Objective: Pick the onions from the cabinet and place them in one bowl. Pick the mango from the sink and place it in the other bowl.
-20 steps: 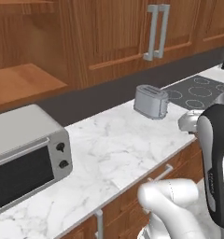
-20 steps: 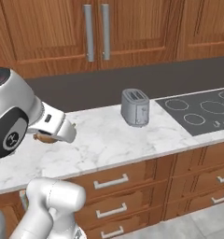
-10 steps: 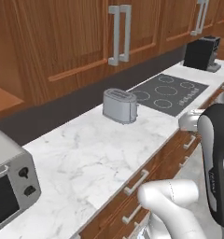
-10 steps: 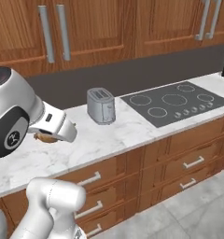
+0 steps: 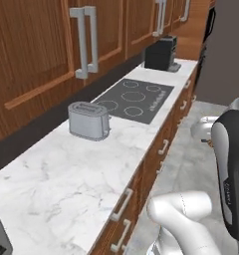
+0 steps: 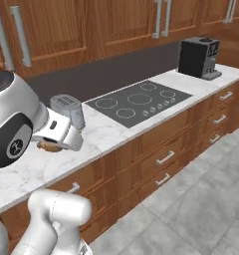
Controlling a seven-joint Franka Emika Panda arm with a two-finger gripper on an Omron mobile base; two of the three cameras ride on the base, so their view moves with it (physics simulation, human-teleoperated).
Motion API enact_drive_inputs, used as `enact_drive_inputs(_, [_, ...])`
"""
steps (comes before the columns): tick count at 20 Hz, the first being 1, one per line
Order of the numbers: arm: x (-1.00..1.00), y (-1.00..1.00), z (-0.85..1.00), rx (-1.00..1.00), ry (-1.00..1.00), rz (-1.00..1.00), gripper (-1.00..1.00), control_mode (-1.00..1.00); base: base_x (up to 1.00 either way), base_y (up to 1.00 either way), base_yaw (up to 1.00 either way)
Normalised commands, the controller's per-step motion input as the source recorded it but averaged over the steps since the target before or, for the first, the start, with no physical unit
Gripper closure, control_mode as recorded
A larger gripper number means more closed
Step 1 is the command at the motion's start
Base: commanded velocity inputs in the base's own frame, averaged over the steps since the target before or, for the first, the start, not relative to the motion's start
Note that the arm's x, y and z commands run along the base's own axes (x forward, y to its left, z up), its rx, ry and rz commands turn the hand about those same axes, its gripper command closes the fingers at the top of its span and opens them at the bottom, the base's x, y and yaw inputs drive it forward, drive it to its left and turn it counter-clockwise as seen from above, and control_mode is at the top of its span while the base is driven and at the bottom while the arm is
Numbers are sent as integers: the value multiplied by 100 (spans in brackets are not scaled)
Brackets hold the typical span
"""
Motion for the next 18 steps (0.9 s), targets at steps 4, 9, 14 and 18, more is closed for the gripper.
enact_drive_inputs(4, [0, 0, 0, 0, 0, 0, 100, 100, 0, 0, -50])
enact_drive_inputs(9, [0, 0, 0, 0, 0, 0, 100, 100, 0, -3, -48])
enact_drive_inputs(14, [0, 0, 0, 0, 0, 0, 100, 100, 0, 0, -49])
enact_drive_inputs(18, [0, 0, 0, 0, 0, 0, 100, 100, 0, 0, -49])
